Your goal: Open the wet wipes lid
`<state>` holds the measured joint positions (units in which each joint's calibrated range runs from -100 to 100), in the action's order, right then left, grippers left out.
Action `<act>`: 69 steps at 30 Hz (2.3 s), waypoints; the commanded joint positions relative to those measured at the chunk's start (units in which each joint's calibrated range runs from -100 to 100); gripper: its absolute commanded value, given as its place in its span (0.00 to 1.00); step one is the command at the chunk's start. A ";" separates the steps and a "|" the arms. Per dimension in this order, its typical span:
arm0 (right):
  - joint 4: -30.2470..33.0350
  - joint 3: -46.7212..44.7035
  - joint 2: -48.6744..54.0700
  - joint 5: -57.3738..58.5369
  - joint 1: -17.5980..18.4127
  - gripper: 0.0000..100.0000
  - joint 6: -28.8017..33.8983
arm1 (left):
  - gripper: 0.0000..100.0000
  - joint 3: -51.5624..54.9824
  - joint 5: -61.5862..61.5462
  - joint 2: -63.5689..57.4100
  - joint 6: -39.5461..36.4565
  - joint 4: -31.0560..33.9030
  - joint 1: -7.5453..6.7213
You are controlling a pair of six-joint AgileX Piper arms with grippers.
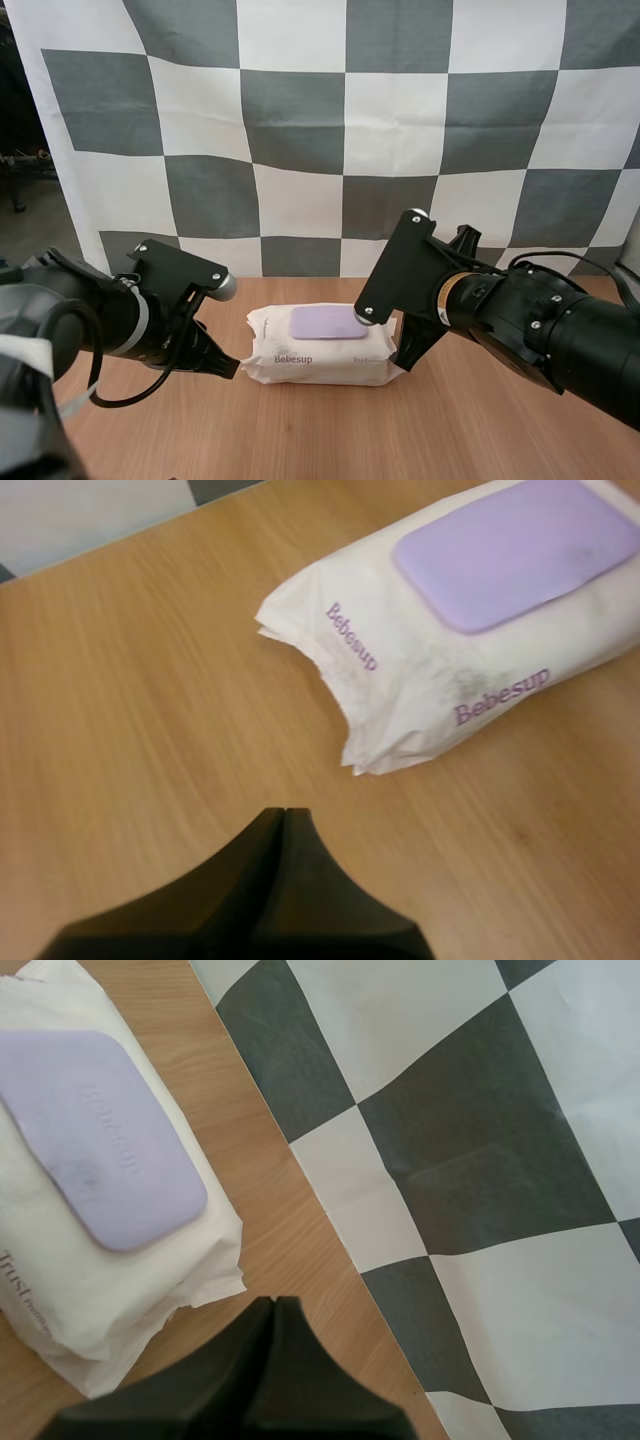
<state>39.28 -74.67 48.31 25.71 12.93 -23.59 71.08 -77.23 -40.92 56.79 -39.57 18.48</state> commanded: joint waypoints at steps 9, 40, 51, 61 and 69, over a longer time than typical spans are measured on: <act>1.65 0.04 0.00 -1.19 0.01 0.02 -0.30 | 0.22 0.30 -7.47 3.37 19.46 -19.07 0.32; 1.32 0.04 0.00 -2.13 0.01 0.13 -0.30 | 0.72 0.56 -11.54 32.17 33.29 -24.71 0.17; 0.19 0.04 -0.11 -2.41 0.01 0.13 -0.30 | 0.72 0.56 -12.48 39.73 36.58 -27.15 0.17; -0.59 0.04 -0.77 -2.57 0.01 0.12 -0.51 | 0.13 0.27 -15.53 40.21 36.58 -27.76 0.17; -0.59 0.04 -3.83 -6.46 0.01 0.55 -2.45 | 0.45 0.27 -14.01 40.21 36.58 -22.67 0.17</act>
<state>38.65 -74.67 44.48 20.02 12.93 -26.03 71.42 -92.22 -0.68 92.38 -62.62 18.67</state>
